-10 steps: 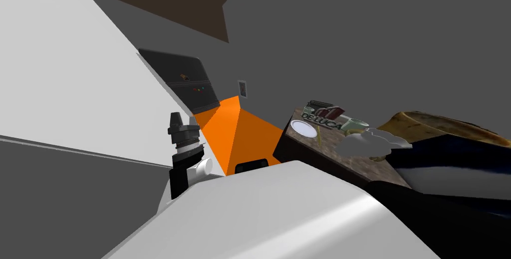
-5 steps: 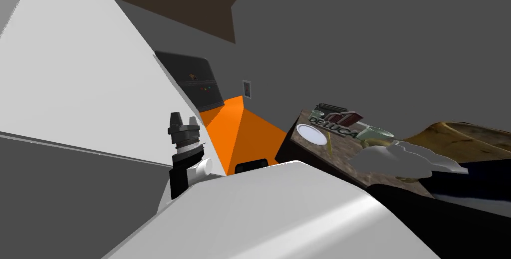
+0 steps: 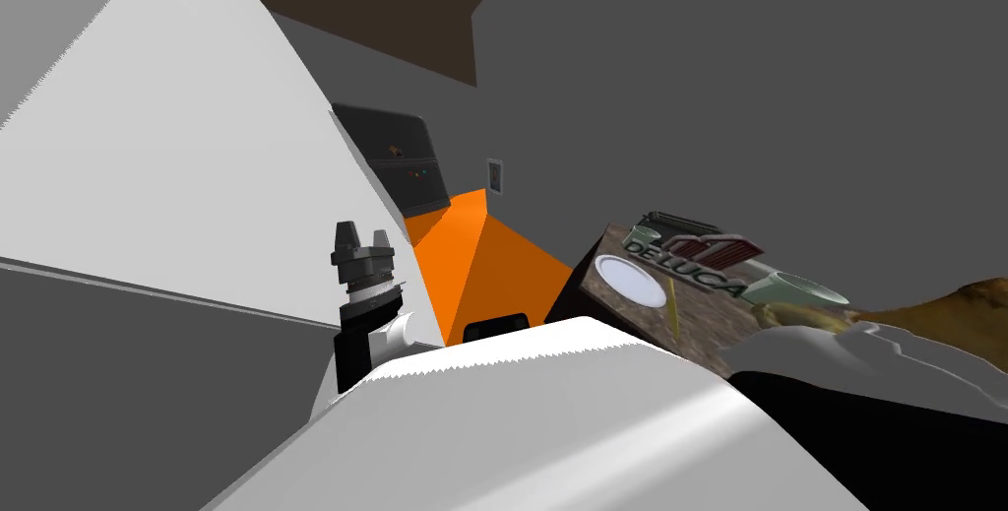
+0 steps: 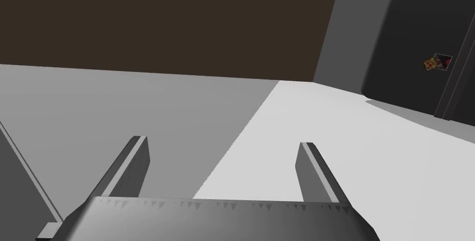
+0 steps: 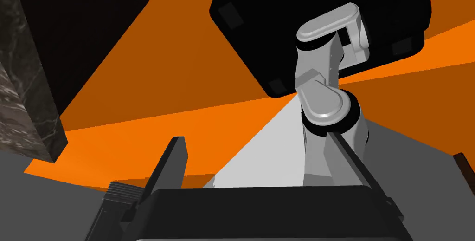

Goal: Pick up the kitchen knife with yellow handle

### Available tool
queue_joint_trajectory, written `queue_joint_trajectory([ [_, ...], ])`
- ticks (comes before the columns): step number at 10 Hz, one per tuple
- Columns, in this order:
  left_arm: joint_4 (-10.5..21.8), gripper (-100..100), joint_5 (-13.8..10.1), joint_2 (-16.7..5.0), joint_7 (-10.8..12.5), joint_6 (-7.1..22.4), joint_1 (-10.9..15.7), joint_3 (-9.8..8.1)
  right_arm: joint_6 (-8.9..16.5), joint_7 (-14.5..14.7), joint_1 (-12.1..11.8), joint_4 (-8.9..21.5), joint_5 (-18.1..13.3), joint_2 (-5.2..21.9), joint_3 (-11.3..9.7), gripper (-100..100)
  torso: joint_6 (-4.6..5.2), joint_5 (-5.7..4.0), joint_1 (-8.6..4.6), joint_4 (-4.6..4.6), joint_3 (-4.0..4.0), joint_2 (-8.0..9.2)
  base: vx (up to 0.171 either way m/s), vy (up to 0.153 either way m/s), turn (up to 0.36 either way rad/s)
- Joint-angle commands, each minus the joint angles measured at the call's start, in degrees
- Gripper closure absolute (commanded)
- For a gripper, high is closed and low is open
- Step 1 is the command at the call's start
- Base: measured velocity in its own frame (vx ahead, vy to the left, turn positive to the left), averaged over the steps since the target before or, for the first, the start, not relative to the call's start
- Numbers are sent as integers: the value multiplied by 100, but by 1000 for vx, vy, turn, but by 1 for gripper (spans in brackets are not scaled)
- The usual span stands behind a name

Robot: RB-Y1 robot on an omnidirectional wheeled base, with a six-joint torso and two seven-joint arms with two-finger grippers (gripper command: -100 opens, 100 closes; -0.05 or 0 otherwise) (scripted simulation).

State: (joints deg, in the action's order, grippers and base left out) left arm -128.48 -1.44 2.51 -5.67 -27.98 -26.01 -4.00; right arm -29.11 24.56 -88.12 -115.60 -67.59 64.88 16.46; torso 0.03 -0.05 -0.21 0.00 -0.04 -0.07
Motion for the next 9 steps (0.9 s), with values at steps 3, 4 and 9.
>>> queue_joint_trajectory([
  [3, 0, 0, 0, 0, 0, 0, 0, 0, 55, 530, -465, 182, -511, 443, 340, -100, -4, -2, -15, -1, -3, -5, 55, -88, 159],
  [4, 0, 0, 0, 0, 0, 0, 0, -1, 77, 667, -649, 273, -713, 629, 493, -100, 2, -3, -12, 0, 0, 1, 44, -96, 132],
  [9, 0, 0, 0, 0, 0, 0, 0, 0, 117, 1209, -975, 445, -1070, 958, 790, -100, 0, -2, -10, 4, 9, 15, 18, -86, 83],
])
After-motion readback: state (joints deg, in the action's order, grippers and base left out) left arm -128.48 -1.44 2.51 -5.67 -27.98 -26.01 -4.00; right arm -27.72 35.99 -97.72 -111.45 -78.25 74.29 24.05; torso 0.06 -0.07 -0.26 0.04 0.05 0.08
